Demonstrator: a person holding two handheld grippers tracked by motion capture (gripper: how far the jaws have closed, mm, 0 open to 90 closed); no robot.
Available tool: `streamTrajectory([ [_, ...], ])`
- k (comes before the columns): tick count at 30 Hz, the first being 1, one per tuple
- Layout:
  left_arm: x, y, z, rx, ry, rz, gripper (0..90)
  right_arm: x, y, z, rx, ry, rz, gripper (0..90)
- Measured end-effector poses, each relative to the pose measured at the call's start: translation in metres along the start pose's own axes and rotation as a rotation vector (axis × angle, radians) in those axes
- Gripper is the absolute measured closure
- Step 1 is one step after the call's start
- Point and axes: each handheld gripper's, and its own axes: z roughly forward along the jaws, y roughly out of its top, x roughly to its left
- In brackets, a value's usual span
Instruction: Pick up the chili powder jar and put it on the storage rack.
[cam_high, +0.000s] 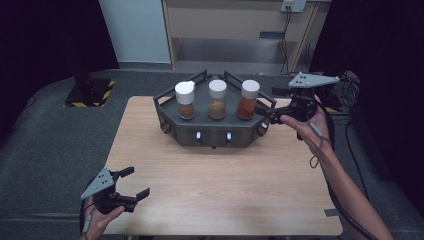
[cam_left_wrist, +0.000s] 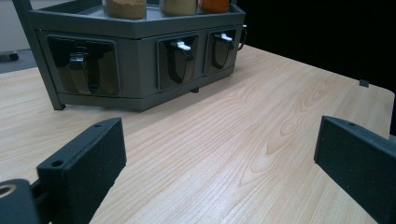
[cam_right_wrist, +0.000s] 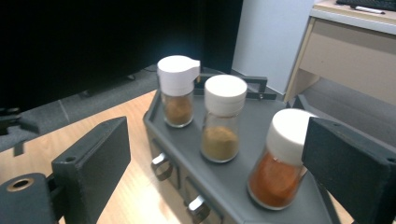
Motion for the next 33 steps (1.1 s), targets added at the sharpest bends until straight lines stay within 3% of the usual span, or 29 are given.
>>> streamTrajectory([
  [11, 0.0, 0.0, 0.0, -0.002, 0.0, -0.002, 1.3, 0.022, -0.035, -0.03, -0.015, 0.013, -0.013, 7.7],
  [22, 0.0, 0.0, 0.0, -0.001, -0.002, -0.001, 1.3, 0.04, -0.067, -0.055, -0.006, -0.015, -0.02, 7.4],
  [33, 0.0, 0.0, 0.0, 0.0, -0.003, 0.001, 1.3, 0.054, -0.098, -0.07, -0.002, -0.043, 0.002, 7.4],
])
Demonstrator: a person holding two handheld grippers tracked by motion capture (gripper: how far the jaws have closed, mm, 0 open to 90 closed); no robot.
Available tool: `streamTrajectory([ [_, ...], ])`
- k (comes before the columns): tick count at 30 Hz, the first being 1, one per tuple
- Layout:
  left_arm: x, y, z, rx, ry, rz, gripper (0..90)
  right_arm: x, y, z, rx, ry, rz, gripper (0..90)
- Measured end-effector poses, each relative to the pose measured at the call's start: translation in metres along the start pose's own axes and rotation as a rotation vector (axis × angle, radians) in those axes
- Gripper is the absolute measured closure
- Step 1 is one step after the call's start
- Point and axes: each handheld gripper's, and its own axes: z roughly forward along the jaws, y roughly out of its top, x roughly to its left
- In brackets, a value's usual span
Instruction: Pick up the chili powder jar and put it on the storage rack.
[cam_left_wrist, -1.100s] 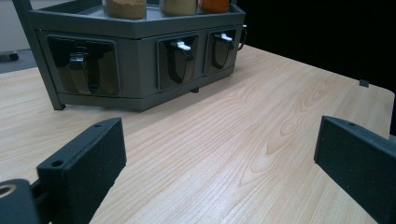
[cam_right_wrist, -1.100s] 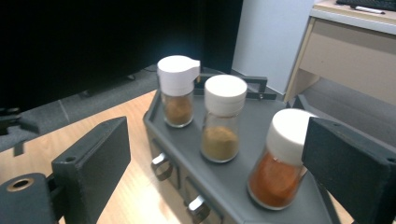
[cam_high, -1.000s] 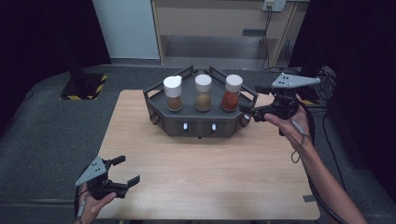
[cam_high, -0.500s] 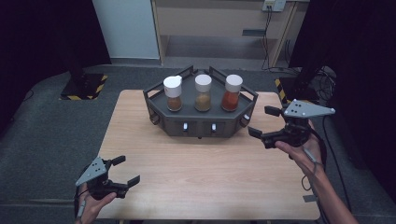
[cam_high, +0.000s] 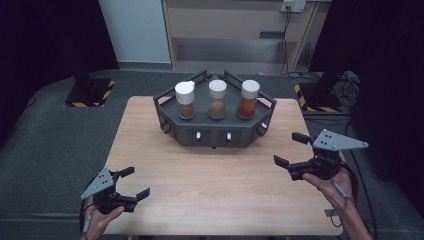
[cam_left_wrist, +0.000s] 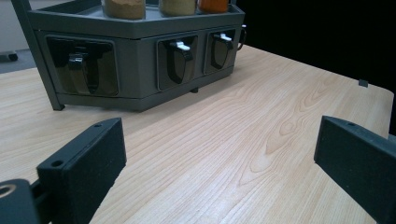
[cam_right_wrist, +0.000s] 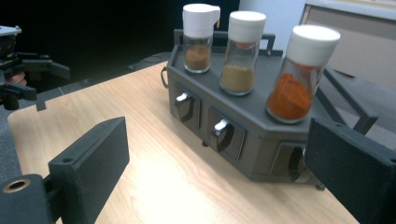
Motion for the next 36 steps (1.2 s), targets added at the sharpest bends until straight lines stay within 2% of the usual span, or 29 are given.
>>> streamTrajectory([
  [4, 0.0, 0.0, 0.0, 0.001, 0.0, 0.001, 1.3, 0.011, -0.013, 0.0, 0.016, -0.039, -0.012, 7.5],
  [15, -0.001, 0.0, 0.0, 0.001, 0.0, 0.002, 1.3, 0.026, -0.049, 0.002, 0.035, -0.065, 0.009, 7.5],
  [28, 0.0, 0.0, 0.0, -0.001, 0.002, 0.002, 1.3, 0.031, -0.085, 0.006, 0.053, -0.084, 0.077, 7.5],
  [36, 0.0, 0.0, 0.0, -0.006, 0.002, -0.002, 1.3, 0.035, -0.096, 0.008, 0.06, -0.105, 0.073, 7.5],
])
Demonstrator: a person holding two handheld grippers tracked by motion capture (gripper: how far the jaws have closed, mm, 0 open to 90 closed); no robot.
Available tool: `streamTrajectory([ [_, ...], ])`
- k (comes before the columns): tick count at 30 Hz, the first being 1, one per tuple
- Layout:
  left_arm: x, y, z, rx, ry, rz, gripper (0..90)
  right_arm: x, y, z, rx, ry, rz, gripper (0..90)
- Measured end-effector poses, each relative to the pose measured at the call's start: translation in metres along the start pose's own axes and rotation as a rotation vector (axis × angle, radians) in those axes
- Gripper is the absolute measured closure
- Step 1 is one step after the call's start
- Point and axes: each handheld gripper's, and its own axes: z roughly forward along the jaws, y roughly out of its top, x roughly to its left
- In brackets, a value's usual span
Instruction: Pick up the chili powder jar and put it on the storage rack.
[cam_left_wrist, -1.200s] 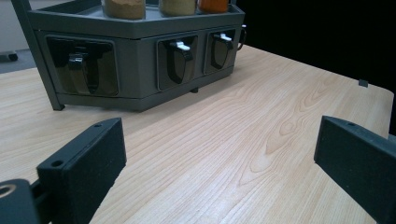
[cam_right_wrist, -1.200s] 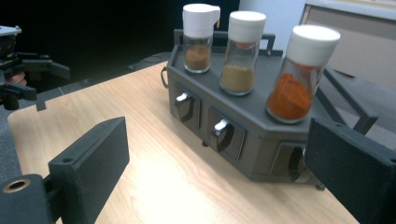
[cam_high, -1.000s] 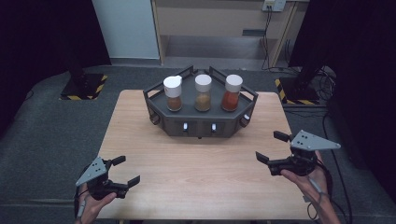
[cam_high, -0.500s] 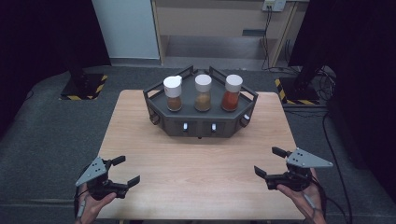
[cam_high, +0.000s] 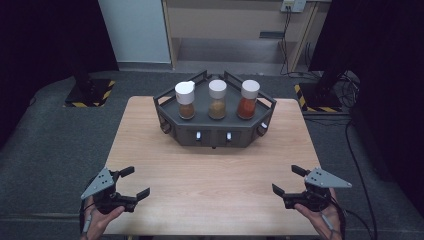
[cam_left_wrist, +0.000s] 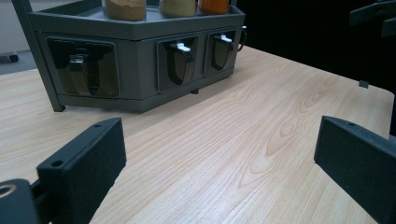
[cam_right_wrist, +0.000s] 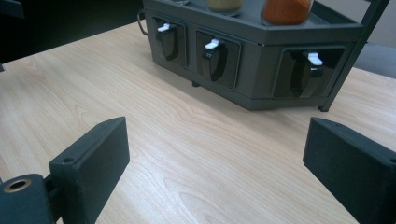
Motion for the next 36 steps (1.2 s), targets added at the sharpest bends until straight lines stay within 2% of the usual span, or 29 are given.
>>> streamTrajectory([
  [15, 0.0, 0.0, 0.002, -0.001, -0.004, 0.002, 1.3, -0.006, -0.015, 0.005, -0.009, 0.025, 0.017, 7.5],
  [36, 0.0, 0.0, 0.001, -0.009, -0.03, 0.024, 1.3, -0.009, -0.017, 0.011, 0.009, 0.045, 0.021, 7.7],
])
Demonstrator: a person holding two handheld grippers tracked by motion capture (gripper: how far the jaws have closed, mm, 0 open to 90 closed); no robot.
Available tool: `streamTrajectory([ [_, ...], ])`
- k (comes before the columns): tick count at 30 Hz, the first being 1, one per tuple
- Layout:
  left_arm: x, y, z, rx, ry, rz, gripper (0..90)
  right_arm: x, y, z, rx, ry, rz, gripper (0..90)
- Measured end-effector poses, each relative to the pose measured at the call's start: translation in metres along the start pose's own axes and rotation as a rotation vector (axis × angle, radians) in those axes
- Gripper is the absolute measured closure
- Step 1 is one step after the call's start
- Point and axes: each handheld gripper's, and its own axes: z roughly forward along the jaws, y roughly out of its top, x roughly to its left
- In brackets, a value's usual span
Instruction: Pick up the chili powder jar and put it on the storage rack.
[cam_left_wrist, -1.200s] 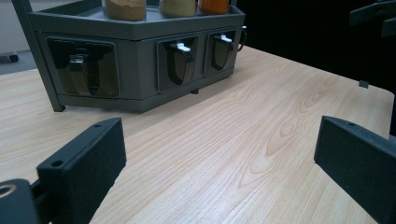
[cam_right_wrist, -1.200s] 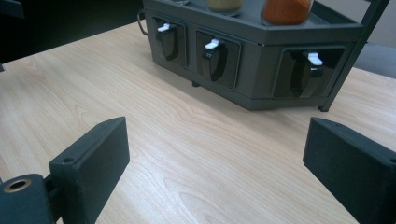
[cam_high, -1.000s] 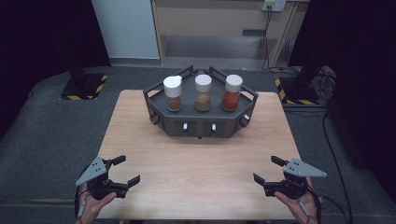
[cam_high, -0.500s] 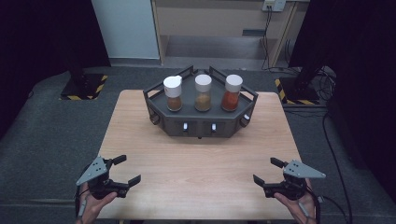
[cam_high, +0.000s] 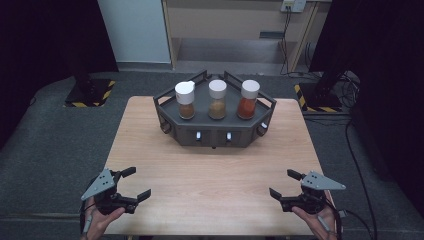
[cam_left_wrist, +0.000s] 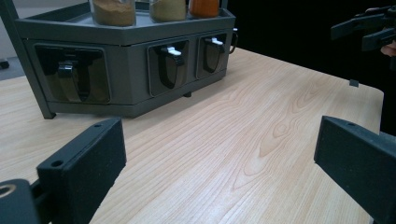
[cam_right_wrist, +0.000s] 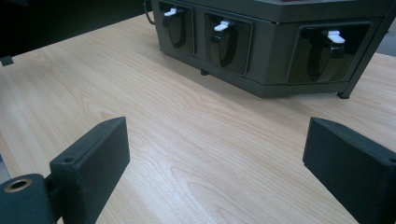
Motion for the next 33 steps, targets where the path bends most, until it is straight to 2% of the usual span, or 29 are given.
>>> streamTrajectory([
  [16, 0.0015, -0.0008, 0.0001, -0.006, -0.013, 0.0, 1.3, -0.0027, -0.0014, 0.0012, -0.004, 0.015, 0.01, 7.7],
  [33, 0.0044, -0.0028, -0.0008, -0.022, -0.019, -0.008, 1.3, -0.0031, -0.0045, -0.0002, -0.026, 0.0, 0.016, 7.8],
])
